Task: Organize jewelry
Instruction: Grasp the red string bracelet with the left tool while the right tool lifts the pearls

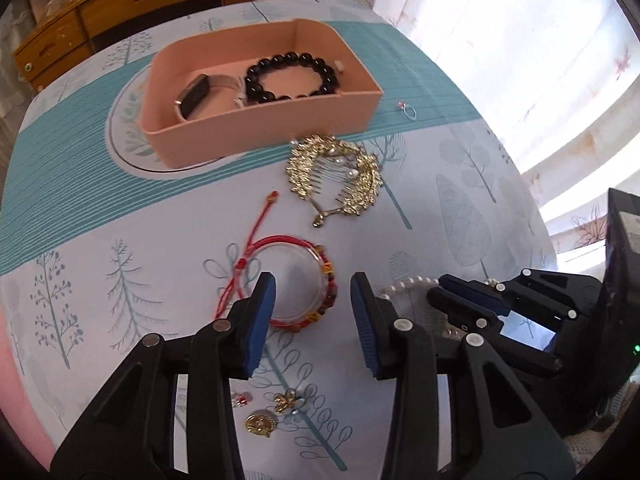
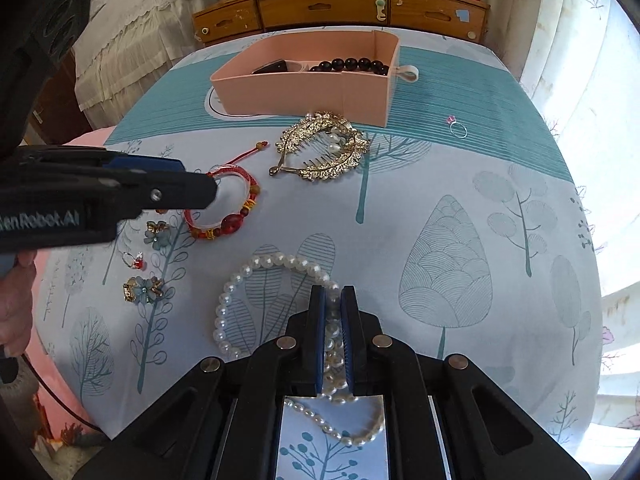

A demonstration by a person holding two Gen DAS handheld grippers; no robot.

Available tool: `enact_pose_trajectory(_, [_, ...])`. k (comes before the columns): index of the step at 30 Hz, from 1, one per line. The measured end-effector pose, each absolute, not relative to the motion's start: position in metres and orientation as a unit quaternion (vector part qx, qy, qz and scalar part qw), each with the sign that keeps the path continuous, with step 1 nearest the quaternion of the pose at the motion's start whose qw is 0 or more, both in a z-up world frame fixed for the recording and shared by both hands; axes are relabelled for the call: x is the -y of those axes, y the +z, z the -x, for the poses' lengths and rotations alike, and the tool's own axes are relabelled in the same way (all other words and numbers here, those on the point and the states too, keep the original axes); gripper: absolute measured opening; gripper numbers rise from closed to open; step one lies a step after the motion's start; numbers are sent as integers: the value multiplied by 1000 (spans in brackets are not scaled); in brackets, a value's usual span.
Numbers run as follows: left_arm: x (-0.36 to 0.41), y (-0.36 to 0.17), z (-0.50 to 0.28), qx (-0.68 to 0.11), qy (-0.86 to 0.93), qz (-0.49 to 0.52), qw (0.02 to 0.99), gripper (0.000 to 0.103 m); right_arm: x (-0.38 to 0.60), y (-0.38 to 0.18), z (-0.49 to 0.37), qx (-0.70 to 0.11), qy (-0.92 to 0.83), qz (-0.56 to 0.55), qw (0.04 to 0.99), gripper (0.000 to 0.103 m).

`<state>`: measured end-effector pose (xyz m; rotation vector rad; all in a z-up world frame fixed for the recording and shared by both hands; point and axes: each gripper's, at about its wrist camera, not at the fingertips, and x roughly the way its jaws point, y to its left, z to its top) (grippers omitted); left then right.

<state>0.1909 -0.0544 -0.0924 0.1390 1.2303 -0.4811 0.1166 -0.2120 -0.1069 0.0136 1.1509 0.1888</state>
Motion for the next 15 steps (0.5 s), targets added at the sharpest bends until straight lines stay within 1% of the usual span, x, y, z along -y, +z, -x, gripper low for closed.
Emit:
enact_pose_trajectory(1, [58, -96, -193, -574, -222, -66, 785, 30, 213, -107, -116, -544, 90, -8, 834, 8])
enact_pose_trajectory(4, [66, -107, -197, -586, -214, -59, 779, 26, 214, -106, -113, -545, 92, -10, 833, 8])
enact_pose_trajectory(11, [85, -117, -199, -584, -183, -80, 787, 20, 216, -105, -109, -548, 92, -12, 832, 8])
enact_pose_trajectory(12, [88, -117, -198, -583, -176, -90, 788, 16, 216, -105, -108, -548, 91, -12, 832, 7])
enact_pose_trajectory(13, [90, -118, -198, -581, -170, -99, 789, 9, 215, -105, -108, -548, 90, -11, 832, 7])
enact_pose_trajectory(15, [93, -118, -197, -579, -167, -114, 790, 8, 214, -104, -107, -549, 88, -11, 831, 7])
